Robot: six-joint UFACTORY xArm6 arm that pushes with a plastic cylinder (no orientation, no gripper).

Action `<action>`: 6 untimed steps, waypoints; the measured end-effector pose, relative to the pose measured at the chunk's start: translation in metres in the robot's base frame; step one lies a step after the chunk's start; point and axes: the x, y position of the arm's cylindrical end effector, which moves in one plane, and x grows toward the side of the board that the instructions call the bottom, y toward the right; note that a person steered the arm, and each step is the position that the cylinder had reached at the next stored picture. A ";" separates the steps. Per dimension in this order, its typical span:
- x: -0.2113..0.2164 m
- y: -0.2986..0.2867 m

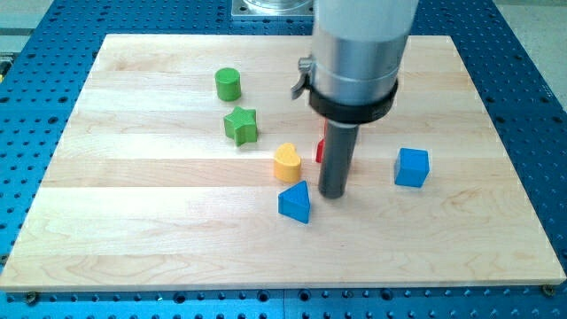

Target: Move your arm close to the heart

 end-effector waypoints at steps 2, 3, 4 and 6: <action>0.007 -0.002; 0.008 -0.003; 0.005 -0.003; -0.013 -0.020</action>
